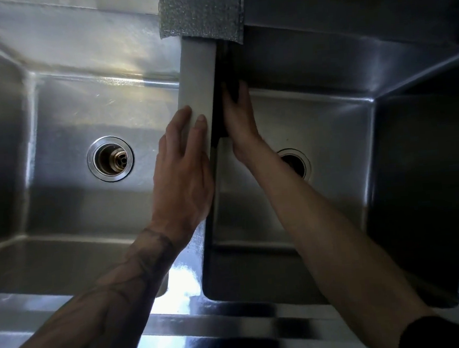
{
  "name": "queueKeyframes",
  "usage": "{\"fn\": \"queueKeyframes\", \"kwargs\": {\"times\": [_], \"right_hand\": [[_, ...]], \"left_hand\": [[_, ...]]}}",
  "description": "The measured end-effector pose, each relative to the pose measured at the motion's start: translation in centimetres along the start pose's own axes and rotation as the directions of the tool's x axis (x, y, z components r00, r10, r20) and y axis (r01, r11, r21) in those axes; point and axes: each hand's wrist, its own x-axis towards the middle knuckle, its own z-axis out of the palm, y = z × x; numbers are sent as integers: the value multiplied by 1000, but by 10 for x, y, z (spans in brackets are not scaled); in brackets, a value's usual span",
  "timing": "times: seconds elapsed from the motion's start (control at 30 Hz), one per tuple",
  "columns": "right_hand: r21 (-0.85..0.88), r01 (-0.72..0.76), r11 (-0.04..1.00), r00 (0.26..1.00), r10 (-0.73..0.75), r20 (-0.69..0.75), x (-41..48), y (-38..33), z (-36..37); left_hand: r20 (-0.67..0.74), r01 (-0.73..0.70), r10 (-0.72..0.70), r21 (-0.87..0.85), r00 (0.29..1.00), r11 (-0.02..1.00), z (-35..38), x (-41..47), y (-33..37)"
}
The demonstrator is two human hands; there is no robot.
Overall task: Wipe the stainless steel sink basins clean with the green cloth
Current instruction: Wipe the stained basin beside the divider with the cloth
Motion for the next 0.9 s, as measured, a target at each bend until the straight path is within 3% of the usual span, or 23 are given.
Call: {"fn": "queueKeyframes", "kwargs": {"times": [0.13,0.2,0.33,0.6,0.7,0.8,0.9], "right_hand": [[32,52,998,983,-57,175,-96,8,-29],[-35,57,998,967,-47,252,-137,27,-45],[-160,-16,987,920,78,384,-178,71,-57],[-124,-127,984,954,156,258,-98,74,-23],[-195,-150,969,939,201,279,-105,80,-26],[-395,-107,912,844,294,449,-138,90,-53],[-612,124,781,707,363,606,-156,107,-77]], "left_hand": [[-10,15,-15,-18,1000,1000,-3,-1,5],[-21,26,-26,-16,999,1000,-5,-1,6],[-35,22,-22,-11,999,1000,-6,-1,7],[-43,2,-1,24,999,1000,-7,-1,8],[-51,-6,8,42,999,999,-7,-2,9],[-66,2,3,79,998,997,-7,-2,9],[-63,20,-11,144,998,989,-8,-4,10]]}}
